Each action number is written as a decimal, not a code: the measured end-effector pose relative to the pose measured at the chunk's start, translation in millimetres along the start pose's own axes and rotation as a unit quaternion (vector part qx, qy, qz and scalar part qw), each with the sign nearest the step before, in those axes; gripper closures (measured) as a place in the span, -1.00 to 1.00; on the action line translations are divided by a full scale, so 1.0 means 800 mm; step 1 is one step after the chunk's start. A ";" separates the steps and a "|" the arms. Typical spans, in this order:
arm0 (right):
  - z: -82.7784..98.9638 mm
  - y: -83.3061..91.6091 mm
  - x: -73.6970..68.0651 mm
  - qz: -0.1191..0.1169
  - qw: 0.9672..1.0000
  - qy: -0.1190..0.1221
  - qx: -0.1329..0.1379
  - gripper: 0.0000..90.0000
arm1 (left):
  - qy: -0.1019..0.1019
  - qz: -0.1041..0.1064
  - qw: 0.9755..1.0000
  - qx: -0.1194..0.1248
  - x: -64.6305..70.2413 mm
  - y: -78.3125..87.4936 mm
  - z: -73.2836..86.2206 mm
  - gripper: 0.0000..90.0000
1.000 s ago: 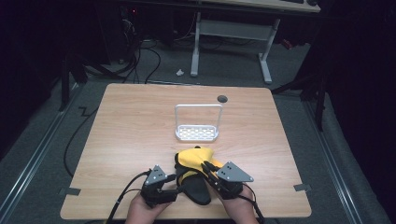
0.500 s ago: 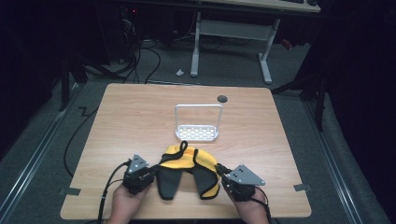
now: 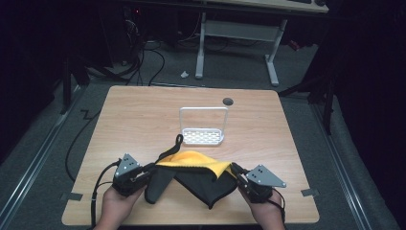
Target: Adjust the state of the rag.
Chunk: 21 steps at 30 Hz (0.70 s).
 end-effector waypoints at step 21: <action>0.086 -0.037 0.013 -0.021 0.987 -0.095 -0.128 0.05 | 0.003 -0.008 1.000 -0.030 0.003 0.005 0.043 0.89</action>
Point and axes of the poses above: each handheld gripper's, and its own axes: y roughly backward along the jaws, z roughly out of its underside, x roughly to its right, the point moved 8 cm from there along -y, roughly forward along the jaws, and after that the axes turned 1 degree about y, right-handed, at the moved point
